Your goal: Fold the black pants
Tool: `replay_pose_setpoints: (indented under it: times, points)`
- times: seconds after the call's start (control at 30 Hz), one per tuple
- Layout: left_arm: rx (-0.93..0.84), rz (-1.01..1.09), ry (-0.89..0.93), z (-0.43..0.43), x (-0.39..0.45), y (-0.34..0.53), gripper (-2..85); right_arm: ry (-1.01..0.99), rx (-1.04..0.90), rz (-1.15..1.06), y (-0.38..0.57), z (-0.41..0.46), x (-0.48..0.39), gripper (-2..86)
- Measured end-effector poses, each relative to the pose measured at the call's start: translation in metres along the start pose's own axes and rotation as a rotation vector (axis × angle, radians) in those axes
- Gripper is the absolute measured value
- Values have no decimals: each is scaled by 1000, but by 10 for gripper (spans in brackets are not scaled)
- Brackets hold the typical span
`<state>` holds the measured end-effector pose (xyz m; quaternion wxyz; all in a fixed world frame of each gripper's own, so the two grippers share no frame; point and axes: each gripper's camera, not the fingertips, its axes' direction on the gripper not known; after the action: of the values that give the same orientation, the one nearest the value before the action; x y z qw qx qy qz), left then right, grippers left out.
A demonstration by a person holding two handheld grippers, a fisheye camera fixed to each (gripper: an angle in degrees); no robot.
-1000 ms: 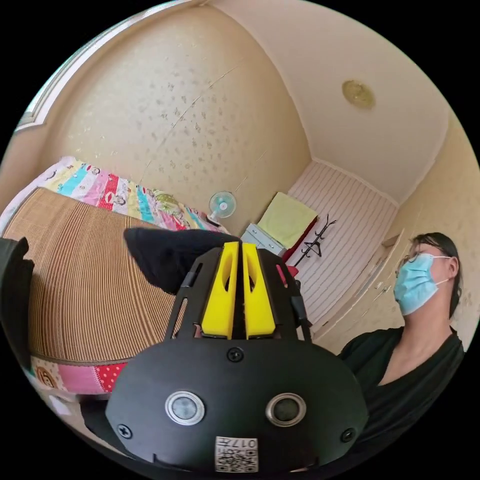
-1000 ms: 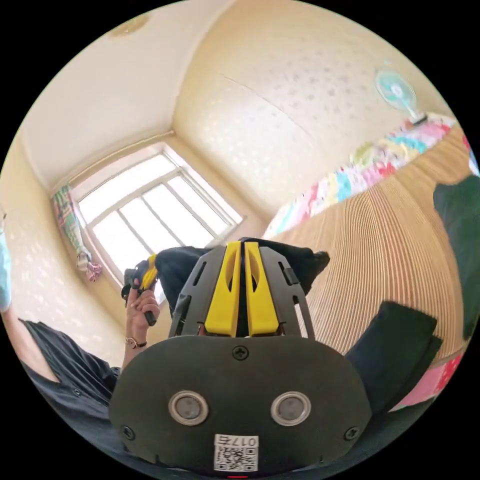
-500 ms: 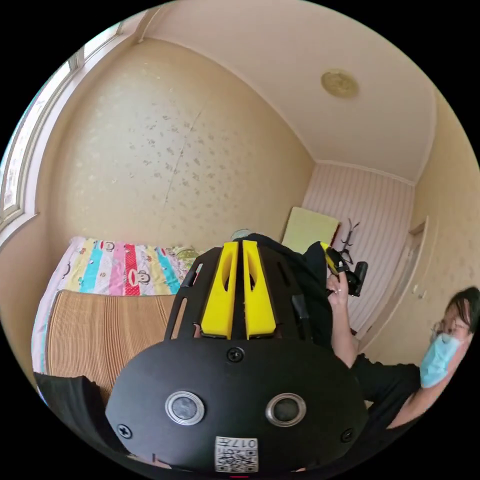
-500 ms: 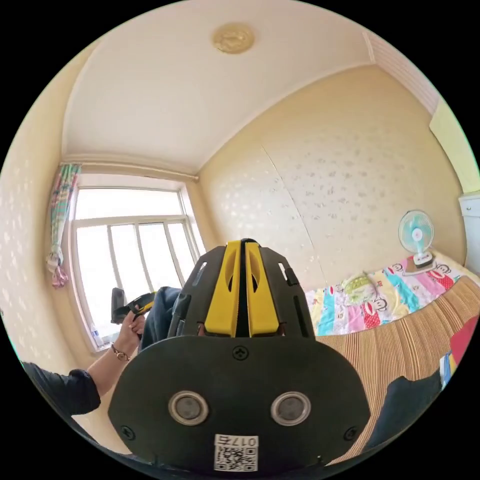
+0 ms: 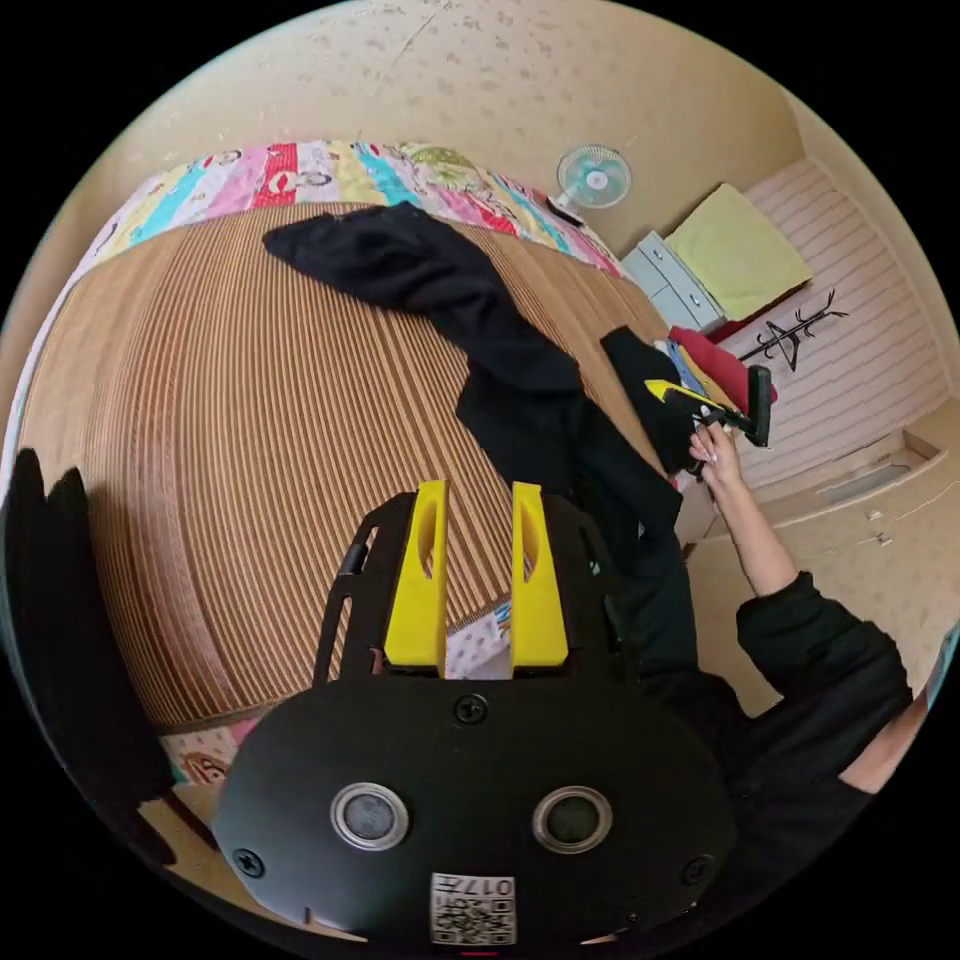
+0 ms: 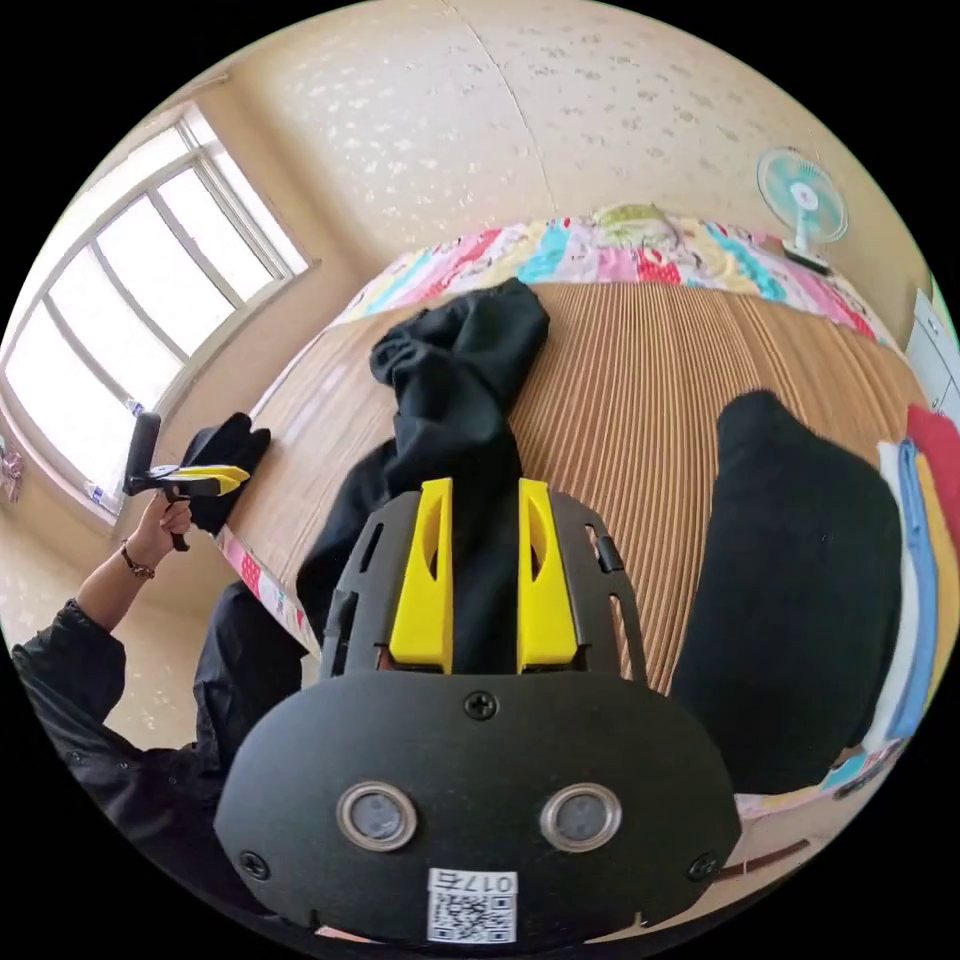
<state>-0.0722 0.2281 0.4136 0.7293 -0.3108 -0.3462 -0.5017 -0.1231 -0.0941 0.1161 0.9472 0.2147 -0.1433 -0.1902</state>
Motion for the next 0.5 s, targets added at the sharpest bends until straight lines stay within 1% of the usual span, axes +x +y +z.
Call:
replay_pose_setpoints:
  times: [0.07, 0.1, 0.17, 0.2, 0.23, 0.27, 0.33, 0.37, 0.43, 0.47, 0.5]
  points:
    - [13, -37, 91, 7, -6, 34, 100, 70, -63, 13, 28, 25, -2, 111]
    - [39, -57, 150, 8, -7, 54, 100, 122, -130, 30, 41, 42, -6, 112]
    - [99, -85, 218, 2, -7, 80, 100, 179, -94, -14, 53, 50, -23, 98]
    - [144, -104, 258, -3, -7, 95, 100, 169, -157, -50, 49, 56, -37, 77]
    - [169, -107, 275, -7, -6, 102, 100, 101, -212, -42, 37, 55, -50, 59]
    - [218, -107, 290, -15, -5, 114, 100, 66, -190, -32, 31, 49, -59, 51]
    - [292, -123, 260, -30, -3, 131, 100, -78, 62, -85, 12, -6, -120, 41]
    - [351, -141, 236, -41, -2, 142, 100, -94, 122, -125, 9, -20, -141, 39]
    - [434, -168, 228, -56, 0, 156, 99, -188, 326, -351, 10, -60, -236, 34]
    - [479, -186, 226, -63, 1, 165, 94, -226, 356, -402, 11, -64, -259, 34]
    - [516, -200, 205, -69, 1, 173, 85, -330, 374, -477, 12, -61, -299, 32]
